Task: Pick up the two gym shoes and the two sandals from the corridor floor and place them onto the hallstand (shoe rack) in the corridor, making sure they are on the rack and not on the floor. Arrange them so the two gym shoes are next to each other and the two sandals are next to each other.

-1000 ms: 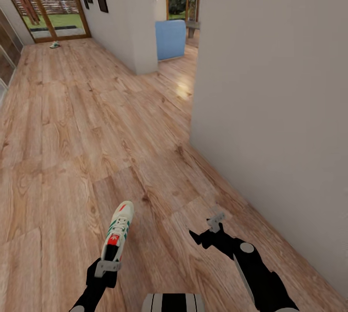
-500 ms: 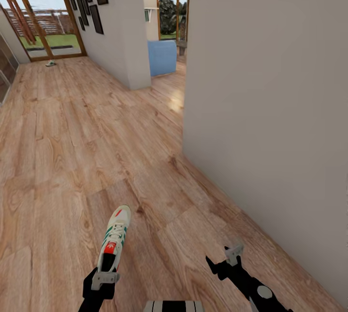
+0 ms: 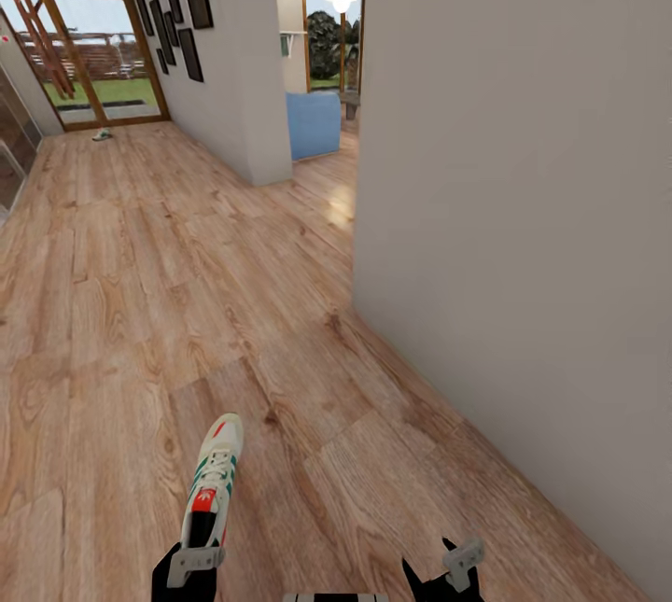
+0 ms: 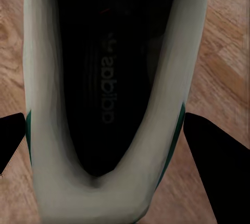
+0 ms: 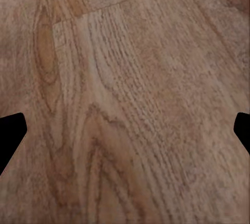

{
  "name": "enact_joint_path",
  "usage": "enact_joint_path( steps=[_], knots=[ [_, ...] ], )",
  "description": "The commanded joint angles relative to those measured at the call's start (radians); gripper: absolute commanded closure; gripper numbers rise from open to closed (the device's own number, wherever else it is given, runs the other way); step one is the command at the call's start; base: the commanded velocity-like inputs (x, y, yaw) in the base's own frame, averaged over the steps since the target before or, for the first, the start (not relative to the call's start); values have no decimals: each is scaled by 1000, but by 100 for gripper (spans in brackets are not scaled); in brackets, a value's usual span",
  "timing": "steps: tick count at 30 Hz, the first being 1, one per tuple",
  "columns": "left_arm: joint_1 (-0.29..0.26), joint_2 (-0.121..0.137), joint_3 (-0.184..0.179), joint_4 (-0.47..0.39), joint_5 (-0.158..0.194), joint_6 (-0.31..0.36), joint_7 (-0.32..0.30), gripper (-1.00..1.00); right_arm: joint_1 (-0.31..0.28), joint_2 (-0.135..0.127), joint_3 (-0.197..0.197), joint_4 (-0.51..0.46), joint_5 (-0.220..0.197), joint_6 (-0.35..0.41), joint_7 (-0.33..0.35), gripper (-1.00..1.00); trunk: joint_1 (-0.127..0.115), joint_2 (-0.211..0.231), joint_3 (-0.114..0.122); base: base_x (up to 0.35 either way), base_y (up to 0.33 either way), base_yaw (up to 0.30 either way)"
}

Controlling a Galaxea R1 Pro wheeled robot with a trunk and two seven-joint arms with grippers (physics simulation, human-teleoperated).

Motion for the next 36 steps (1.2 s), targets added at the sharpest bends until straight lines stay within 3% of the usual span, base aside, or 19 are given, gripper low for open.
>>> enact_joint_path(
  steps=[1, 6, 16, 30, 36],
  knots=[
    [0, 0, 3, 1, -3, -3, -3, 100, 3, 0, -9, 3, 7, -13, 4, -100, -4, 7, 4, 0, 0, 0],
    [0, 0, 2, 1, -3, -2, -2, 100, 9, -9, -9, 7, 6, -30, 3, -100, -23, 42, 28, 0, 0, 0],
    [3, -1, 1, 1, -7, -5, -5, 100, 13, -29, -9, 12, 5, -34, 2, -100, -23, 42, 43, 0, 0, 0],
    [4, -1, 1, 1, -8, -7, -10, 100, 14, -31, -9, 12, 5, -34, 2, -100, -23, 42, 66, 0, 0, 0],
    [4, -1, 1, 1, -6, -6, -10, 100, 14, -31, -9, 12, 5, -34, 2, -100, 0, 0, 56, 0, 0, 0]
  ],
)
